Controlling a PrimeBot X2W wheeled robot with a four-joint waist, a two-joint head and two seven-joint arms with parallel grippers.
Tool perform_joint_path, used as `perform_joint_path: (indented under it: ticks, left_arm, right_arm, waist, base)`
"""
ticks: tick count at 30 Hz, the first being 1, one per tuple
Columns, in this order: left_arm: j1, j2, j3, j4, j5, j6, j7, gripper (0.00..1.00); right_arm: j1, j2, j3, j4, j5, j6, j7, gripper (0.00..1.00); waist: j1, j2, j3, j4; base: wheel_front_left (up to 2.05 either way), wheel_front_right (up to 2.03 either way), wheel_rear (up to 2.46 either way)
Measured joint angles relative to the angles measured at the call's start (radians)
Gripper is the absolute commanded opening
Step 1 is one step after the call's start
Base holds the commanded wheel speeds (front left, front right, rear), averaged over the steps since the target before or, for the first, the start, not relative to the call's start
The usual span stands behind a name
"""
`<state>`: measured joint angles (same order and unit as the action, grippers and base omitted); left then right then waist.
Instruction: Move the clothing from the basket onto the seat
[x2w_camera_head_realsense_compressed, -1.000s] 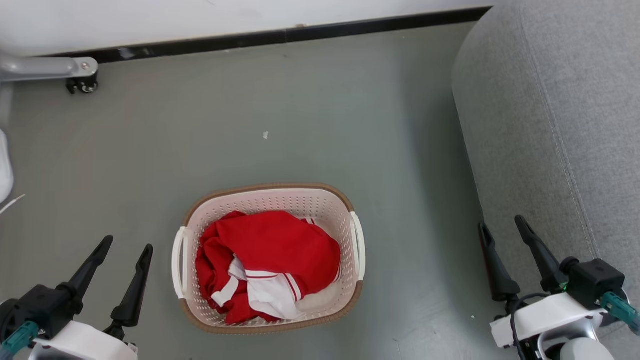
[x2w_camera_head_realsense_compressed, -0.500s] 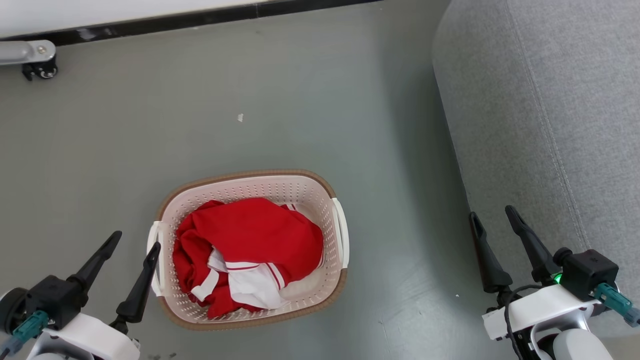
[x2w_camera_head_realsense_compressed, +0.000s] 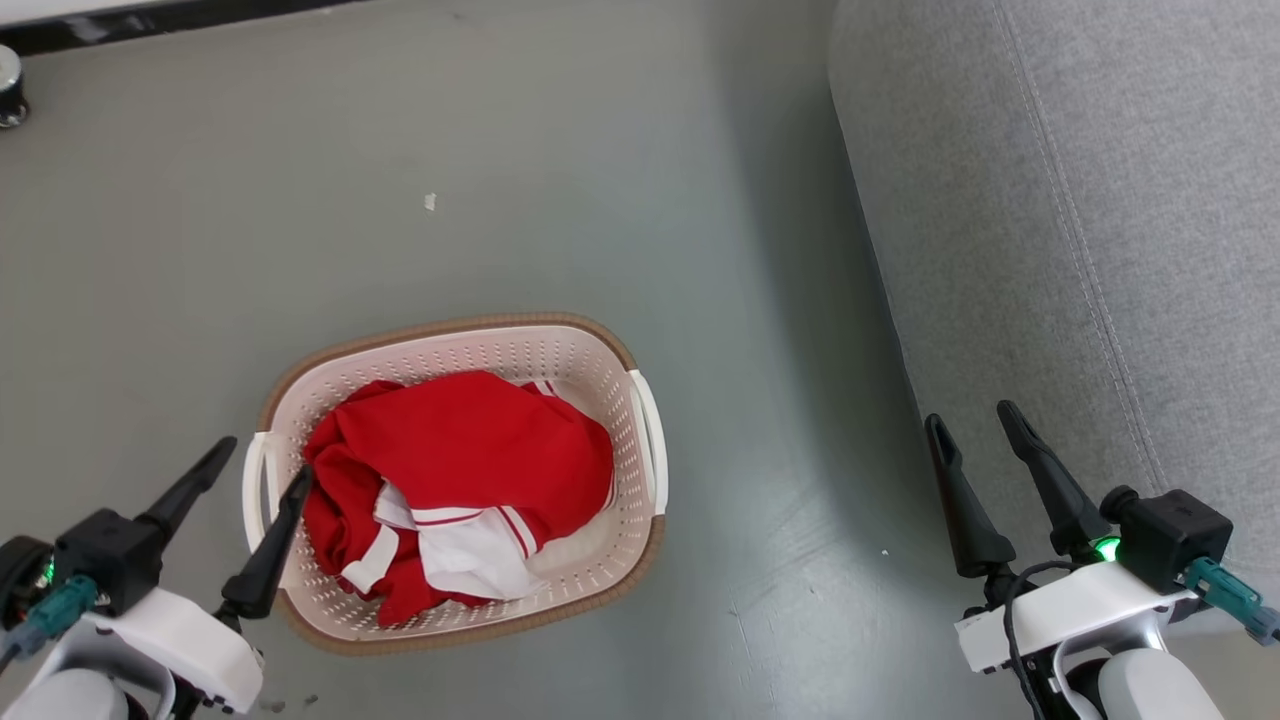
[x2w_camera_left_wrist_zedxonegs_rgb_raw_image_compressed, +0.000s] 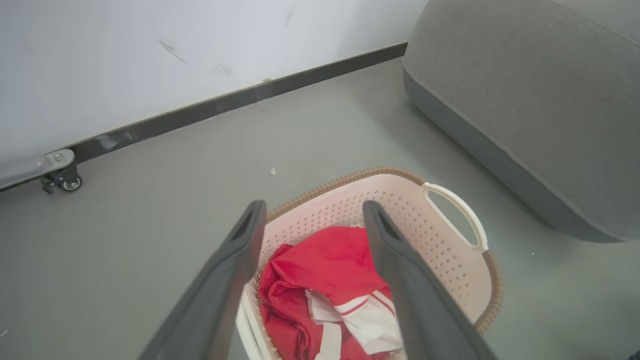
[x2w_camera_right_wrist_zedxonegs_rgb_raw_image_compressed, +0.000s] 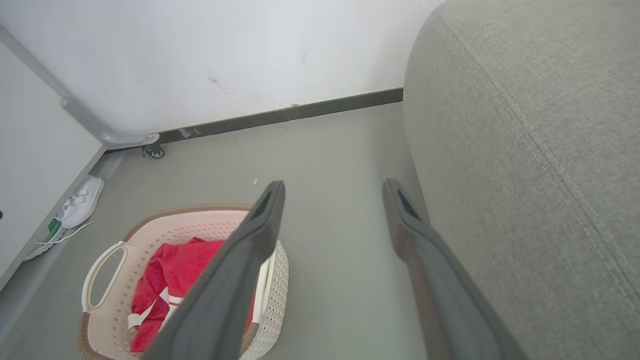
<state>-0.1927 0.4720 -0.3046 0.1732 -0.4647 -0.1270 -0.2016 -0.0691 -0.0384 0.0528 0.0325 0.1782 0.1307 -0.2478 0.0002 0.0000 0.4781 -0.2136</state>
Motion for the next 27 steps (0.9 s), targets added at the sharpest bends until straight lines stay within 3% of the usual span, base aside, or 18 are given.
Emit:
perform_joint_path:
  ticks: [27]
  left_arm:
    - [-0.116,0.053,-0.068,0.003,0.029,0.0,0.162,1.0]
  right_arm:
    - [-0.042,0.0,0.06,-0.032,0.053,0.0,0.0,1.0]
  waist:
    - [0.0,0.0,0.157,-0.07]
  base:
    - [0.0,0.0,0.0]
